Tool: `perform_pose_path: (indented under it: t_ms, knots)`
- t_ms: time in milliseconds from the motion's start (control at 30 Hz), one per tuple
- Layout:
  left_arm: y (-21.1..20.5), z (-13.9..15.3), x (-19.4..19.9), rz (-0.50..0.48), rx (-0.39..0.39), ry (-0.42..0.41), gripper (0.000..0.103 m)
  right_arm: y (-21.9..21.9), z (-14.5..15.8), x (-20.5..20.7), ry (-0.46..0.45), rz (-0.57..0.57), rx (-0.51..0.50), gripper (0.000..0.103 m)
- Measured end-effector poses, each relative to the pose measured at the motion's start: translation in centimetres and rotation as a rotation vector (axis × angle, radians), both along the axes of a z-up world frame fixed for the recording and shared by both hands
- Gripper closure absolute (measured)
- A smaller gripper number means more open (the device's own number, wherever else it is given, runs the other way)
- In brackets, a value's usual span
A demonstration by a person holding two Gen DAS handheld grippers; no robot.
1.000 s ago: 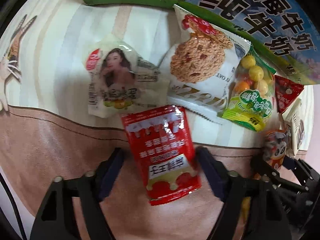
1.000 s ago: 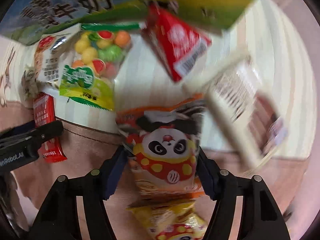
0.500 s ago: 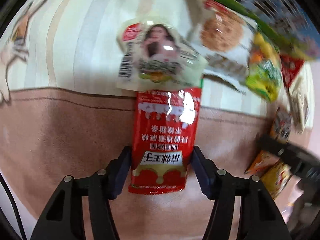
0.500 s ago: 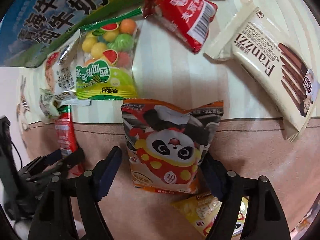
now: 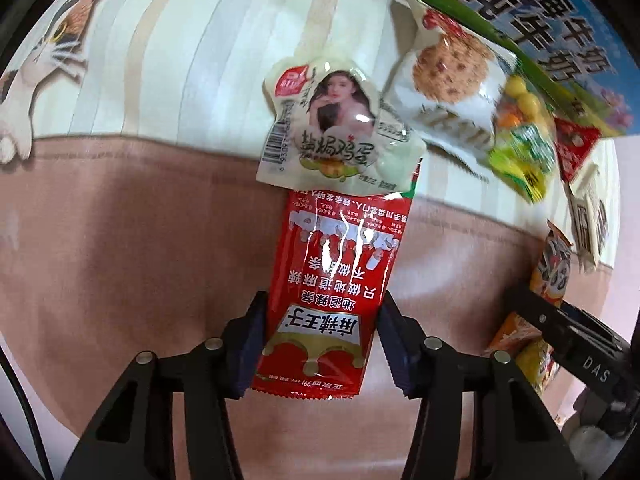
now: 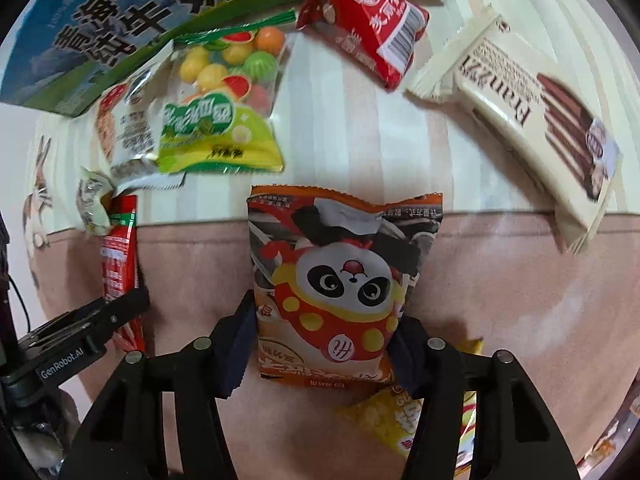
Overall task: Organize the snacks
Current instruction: 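Lift both packets and carry them over the cardboard box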
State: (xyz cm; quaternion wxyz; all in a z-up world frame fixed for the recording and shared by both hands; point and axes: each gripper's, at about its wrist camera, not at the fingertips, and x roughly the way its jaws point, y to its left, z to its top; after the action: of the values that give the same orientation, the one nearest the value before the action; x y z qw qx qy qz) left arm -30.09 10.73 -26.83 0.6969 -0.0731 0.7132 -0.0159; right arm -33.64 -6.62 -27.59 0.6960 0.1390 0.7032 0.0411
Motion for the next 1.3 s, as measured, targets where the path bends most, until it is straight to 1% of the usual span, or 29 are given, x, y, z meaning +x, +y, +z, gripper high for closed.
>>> perform_pose_path:
  t_ms: [67, 167, 200, 333, 400, 433, 500, 567, 633, 700, 733, 767, 800, 833, 867, 900, 933, 967, 1000, 1033, 1167, 1300]
  knots:
    - [-0.1, 0.2, -0.4, -0.007, -0.019, 0.012, 0.053, 0.3, 0.2, -1.1, 0.012, -0.008, 0.035, 0.043]
    - [-0.9, -0.5, -1.2, -0.055, -0.086, 0.087, 0.053, 0.8, 0.1, -2.4, 0.045, 0.003, 0.069, 0.043]
    - [-0.9, -0.8, -1.4, -0.056, -0.095, 0.102, 0.053, 1.2, -0.2, -2.8, 0.065, 0.011, 0.078, 0.043]
    - [-0.4, -2.2, -0.8, -0.047, -0.056, 0.128, 0.050, 2.1, -0.5, -3.2, 0.079, 0.020, 0.062, 0.042]
    - [-0.7, -1.9, 0.2, -0.047, -0.020, 0.094, 0.050, 2.6, -0.8, -3.8, 0.076, 0.022, 0.054, 0.042]
    - [-1.2, -1.4, 1.5, -0.059, 0.005, 0.077, 0.049, 2.7, -0.8, -4.0, 0.074, 0.021, 0.051, 0.042]
    - [-2.3, -1.0, 1.9, -0.088, 0.044, 0.044, 0.047, 2.9, -0.8, -3.6, 0.078, 0.020, 0.047, 0.041]
    - [-2.9, -1.4, 2.4, -0.105, 0.072, 0.039, 0.047, 2.3, -0.8, -3.4, 0.081, 0.014, 0.041, 0.041]
    - [-3.5, -1.9, 2.7, -0.120, 0.101, 0.051, 0.047, 2.3, -1.1, -2.9, 0.083, 0.015, 0.036, 0.040]
    - [-4.2, -1.7, 3.3, -0.150, 0.130, 0.029, 0.047, 2.7, -0.8, -3.4, 0.083, 0.014, 0.037, 0.040]
    - [-4.1, -1.6, 5.0, -0.158, 0.129, 0.021, 0.046, 2.9, -0.8, -3.3, 0.083, 0.014, 0.039, 0.040]
    - [-4.4, -1.7, 5.1, -0.159, 0.126, 0.016, 0.047, 2.9, -1.0, -2.8, 0.083, 0.013, 0.040, 0.040]
    - [-4.3, -1.9, 5.3, -0.148, 0.113, 0.017, 0.047, 2.4, -1.7, -1.3, 0.085, 0.016, 0.039, 0.040]
    - [-4.7, -2.4, 5.7, -0.127, 0.094, 0.012, 0.047, 2.2, -1.7, -1.2, 0.086, 0.017, 0.037, 0.040]
    - [-4.1, -2.7, 5.9, -0.104, 0.073, 0.008, 0.048, 2.3, -1.7, -1.4, 0.082, 0.017, 0.037, 0.040]
    - [-3.8, -2.6, 5.9, -0.087, 0.053, 0.011, 0.053, 1.6, -1.7, -1.0, 0.078, 0.020, 0.036, 0.041]
    - [-3.0, -2.4, 5.7, -0.081, 0.035, 0.014, 0.056, 1.5, -1.6, -1.1, 0.071, 0.021, 0.038, 0.042]
    - [-1.3, -1.7, 5.0, -0.074, 0.018, 0.016, 0.057, 1.4, -1.4, -1.3, 0.063, 0.020, 0.047, 0.042]
    - [-0.9, -1.1, 4.8, -0.059, -0.011, 0.022, 0.057, 1.3, -1.1, -1.5, 0.062, 0.018, 0.060, 0.043]
    - [-0.2, -1.2, 4.3, -0.050, -0.030, 0.025, 0.057, 1.2, -0.8, -1.7, 0.065, 0.012, 0.078, 0.043]
    - [0.6, 0.9, 3.4, -0.019, -0.101, 0.028, 0.057, 0.6, 0.4, -2.1, 0.064, -0.005, 0.148, 0.044]
    - [0.9, 2.9, 3.6, -0.016, -0.153, 0.016, 0.057, -0.1, 2.4, -2.1, 0.054, -0.015, 0.207, 0.044]
